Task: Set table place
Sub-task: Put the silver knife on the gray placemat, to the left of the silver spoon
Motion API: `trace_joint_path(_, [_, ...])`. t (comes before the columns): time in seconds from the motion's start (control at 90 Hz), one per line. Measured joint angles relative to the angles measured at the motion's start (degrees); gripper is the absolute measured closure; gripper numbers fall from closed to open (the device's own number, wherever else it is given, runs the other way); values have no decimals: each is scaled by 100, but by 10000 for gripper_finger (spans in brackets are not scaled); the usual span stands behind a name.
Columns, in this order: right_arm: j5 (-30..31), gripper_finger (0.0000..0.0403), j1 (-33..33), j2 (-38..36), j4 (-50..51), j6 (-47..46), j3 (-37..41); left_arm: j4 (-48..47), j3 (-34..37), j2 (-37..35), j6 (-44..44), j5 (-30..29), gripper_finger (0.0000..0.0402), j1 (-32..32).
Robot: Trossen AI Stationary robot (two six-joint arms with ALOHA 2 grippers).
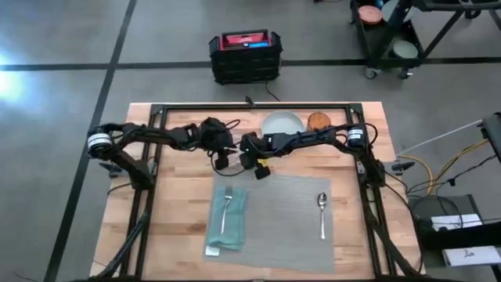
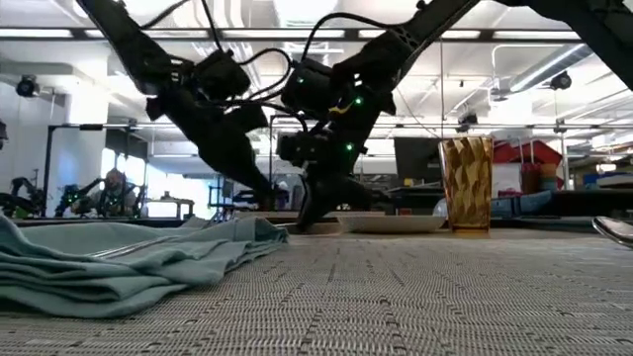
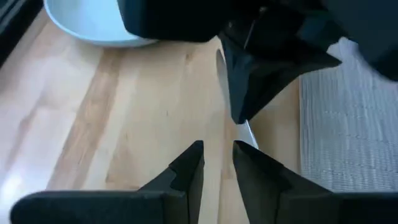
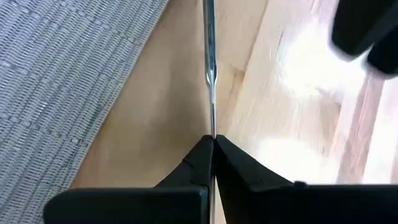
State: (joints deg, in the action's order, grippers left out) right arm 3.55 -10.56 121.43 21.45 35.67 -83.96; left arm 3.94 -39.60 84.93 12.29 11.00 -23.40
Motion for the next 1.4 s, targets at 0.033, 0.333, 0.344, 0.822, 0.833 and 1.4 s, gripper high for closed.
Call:
trace_joint_path(0.033, [0, 402, -17, -1, 10, -39, 0, -70, 0, -57, 0, 0, 326, 0])
trace_joint_path(0.333, [-256, 402, -173, -24, -59, -414, 66, -106, 0, -125, -234, 2, 326, 0])
trace_joint_path(0.344, [-256, 402, -177, -24, -60, -431, 66, -103, 0, -119, -234, 2, 326, 0])
trace_joint_path(0.822, [-231, 402, -204, 196, -175, -605, 39, -102, -2, -71, -323, 4, 326, -2])
trace_joint_path(0.833, [-232, 402, -204, 198, -176, -608, 39, -100, -2, -71, -323, 4, 326, -2])
trace_joint_path(1.4, [-212, 396, -208, 219, -144, -351, 57, -102, -2, -71, -391, 5, 326, -2])
